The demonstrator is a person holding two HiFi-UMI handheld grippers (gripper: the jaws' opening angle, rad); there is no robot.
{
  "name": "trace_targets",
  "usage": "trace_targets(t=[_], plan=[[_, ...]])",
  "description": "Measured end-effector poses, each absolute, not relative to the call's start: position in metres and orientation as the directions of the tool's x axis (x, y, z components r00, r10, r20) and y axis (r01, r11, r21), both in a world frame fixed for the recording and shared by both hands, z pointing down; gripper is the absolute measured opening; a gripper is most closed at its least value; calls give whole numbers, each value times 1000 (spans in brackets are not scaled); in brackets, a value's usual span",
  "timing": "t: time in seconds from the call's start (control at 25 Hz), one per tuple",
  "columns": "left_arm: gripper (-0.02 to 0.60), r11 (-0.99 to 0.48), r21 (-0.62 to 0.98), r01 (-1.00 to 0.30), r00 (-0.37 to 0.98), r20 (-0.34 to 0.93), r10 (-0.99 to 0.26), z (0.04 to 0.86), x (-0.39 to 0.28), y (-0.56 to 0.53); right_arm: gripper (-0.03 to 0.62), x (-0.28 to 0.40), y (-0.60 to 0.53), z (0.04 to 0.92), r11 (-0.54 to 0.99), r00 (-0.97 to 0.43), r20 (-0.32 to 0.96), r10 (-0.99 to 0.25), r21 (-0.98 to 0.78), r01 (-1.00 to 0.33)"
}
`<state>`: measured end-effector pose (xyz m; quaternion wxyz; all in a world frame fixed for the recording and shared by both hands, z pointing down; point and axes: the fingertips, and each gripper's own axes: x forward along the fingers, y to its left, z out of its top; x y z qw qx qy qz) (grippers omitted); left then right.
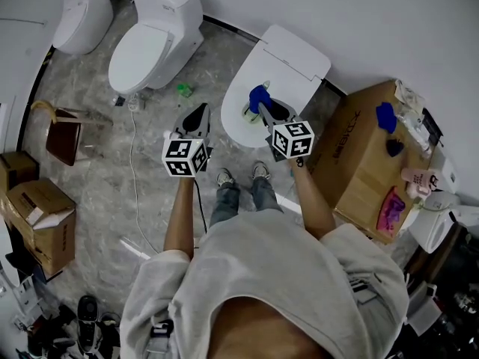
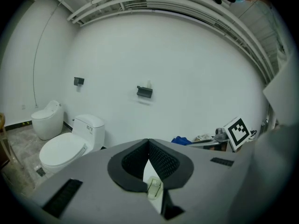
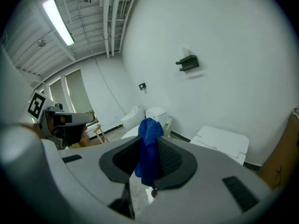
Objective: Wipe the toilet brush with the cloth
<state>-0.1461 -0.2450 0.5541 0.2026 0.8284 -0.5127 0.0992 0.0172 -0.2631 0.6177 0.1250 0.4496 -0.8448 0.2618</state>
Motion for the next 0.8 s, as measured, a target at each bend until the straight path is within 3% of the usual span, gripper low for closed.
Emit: trace_targets(t=[0.8], plan=[[18, -370, 264, -891, 450, 410, -793, 579, -150, -257, 102, 6, -256, 699, 428, -560, 594, -577, -364, -827]])
